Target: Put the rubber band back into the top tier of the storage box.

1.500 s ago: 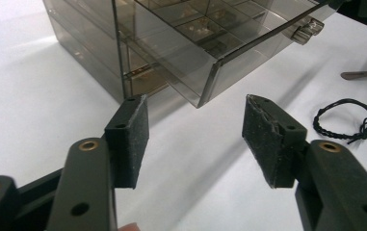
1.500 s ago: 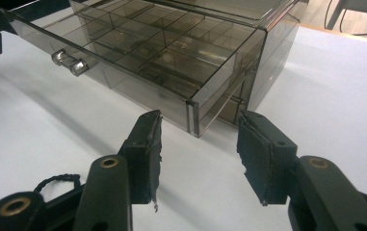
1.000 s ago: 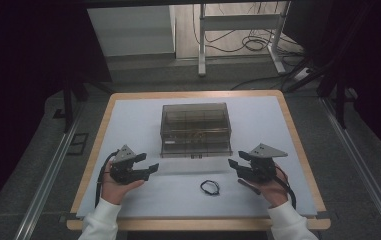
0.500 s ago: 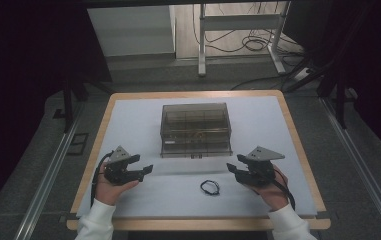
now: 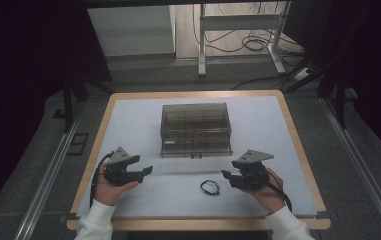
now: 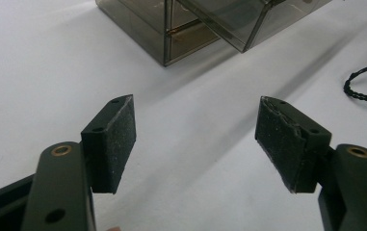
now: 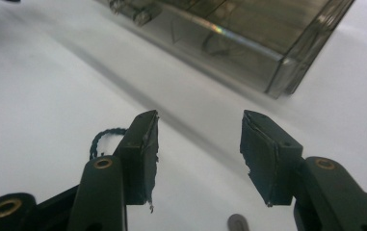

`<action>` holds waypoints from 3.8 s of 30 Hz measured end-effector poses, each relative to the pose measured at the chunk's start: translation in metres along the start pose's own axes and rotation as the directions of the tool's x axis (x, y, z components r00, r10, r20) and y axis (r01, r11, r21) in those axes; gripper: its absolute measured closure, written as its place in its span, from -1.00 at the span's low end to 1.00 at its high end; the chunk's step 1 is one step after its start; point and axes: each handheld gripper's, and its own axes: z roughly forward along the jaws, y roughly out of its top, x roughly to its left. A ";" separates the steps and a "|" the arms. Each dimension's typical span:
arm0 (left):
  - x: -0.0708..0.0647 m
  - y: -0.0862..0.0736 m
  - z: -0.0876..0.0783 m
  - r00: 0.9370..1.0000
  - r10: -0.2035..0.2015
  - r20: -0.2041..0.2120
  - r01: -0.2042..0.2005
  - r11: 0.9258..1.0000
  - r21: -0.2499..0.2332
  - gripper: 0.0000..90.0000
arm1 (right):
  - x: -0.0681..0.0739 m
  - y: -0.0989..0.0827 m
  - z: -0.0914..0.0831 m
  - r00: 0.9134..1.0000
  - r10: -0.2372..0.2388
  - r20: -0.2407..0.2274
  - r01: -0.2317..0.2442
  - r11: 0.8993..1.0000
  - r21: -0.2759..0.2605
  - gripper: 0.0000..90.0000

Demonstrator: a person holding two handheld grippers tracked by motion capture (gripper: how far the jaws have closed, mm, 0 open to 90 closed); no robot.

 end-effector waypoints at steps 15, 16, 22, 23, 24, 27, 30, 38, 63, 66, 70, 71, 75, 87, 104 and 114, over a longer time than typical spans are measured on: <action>0.003 -0.002 -0.003 1.000 -0.012 0.003 0.012 1.000 -0.007 -0.32 | 0.016 0.006 0.010 0.999 -0.027 -0.036 0.030 0.995 0.092 0.07; 0.003 -0.002 -0.002 1.000 -0.012 0.003 0.012 1.000 -0.006 -0.32 | 0.017 0.006 0.011 0.999 -0.029 -0.038 0.033 0.995 0.098 0.07; 0.003 -0.003 -0.002 1.000 -0.012 0.003 0.012 1.000 -0.003 -0.32 | 0.025 0.004 0.020 0.997 -0.034 -0.069 0.044 0.989 0.145 0.07; 0.003 -0.003 -0.002 1.000 -0.013 0.003 0.013 1.000 -0.003 -0.32 | 0.026 0.004 0.022 0.997 -0.033 -0.073 0.044 0.987 0.154 0.07; 0.003 -0.003 -0.002 1.000 -0.013 0.002 0.013 1.000 -0.002 -0.32 | 0.027 0.003 0.023 0.997 -0.034 -0.076 0.045 0.986 0.158 0.07; 0.004 -0.004 -0.002 1.000 -0.015 0.004 0.015 1.000 0.002 -0.33 | 0.027 0.001 0.029 0.996 -0.033 -0.082 0.048 0.981 0.189 0.08; 0.004 -0.004 -0.001 1.000 -0.017 0.003 0.017 1.000 0.005 -0.33 | 0.027 -0.001 0.034 0.996 -0.019 -0.091 0.038 0.976 0.212 0.11; 0.004 -0.005 -0.001 1.000 -0.019 0.001 0.019 1.000 0.003 -0.33 | 0.030 -0.005 0.044 0.993 -0.033 -0.113 0.062 0.961 0.269 0.44; 0.005 -0.006 0.000 1.000 -0.025 -0.001 0.025 1.000 0.006 -0.32 | 0.028 -0.002 0.026 0.995 -0.064 -0.076 0.077 0.980 0.181 0.95; 0.006 -0.007 0.000 1.000 -0.026 0.000 0.026 1.000 0.007 -0.32 | 0.028 0.000 0.024 0.995 -0.063 -0.077 0.076 0.983 0.168 0.95; 0.006 -0.007 0.000 1.000 -0.027 0.000 0.027 1.000 0.007 -0.32 | 0.028 0.001 0.023 0.995 -0.063 -0.076 0.074 0.984 0.160 0.95; 0.006 -0.007 0.000 1.000 -0.027 0.000 0.027 1.000 0.008 -0.32 | 0.028 0.001 0.022 0.995 -0.063 -0.076 0.075 0.985 0.157 0.95; 0.007 -0.007 0.000 1.000 -0.027 0.000 0.027 1.000 0.008 -0.32 | 0.028 0.002 0.022 0.995 -0.066 -0.073 0.076 0.986 0.148 0.95; 0.007 -0.007 0.000 1.000 -0.029 0.000 0.029 1.000 0.009 -0.32 | 0.028 0.006 0.017 0.995 -0.061 -0.078 0.070 0.991 0.113 0.95; 0.007 -0.008 0.000 1.000 -0.031 -0.001 0.031 0.999 0.009 -0.33 | 0.029 0.018 0.007 0.993 -0.068 -0.095 0.073 0.996 0.044 0.95; 0.007 -0.008 0.000 1.000 -0.029 -0.001 0.029 1.000 0.012 -0.33 | 0.031 0.026 0.002 0.992 -0.079 -0.101 0.082 0.997 0.018 0.95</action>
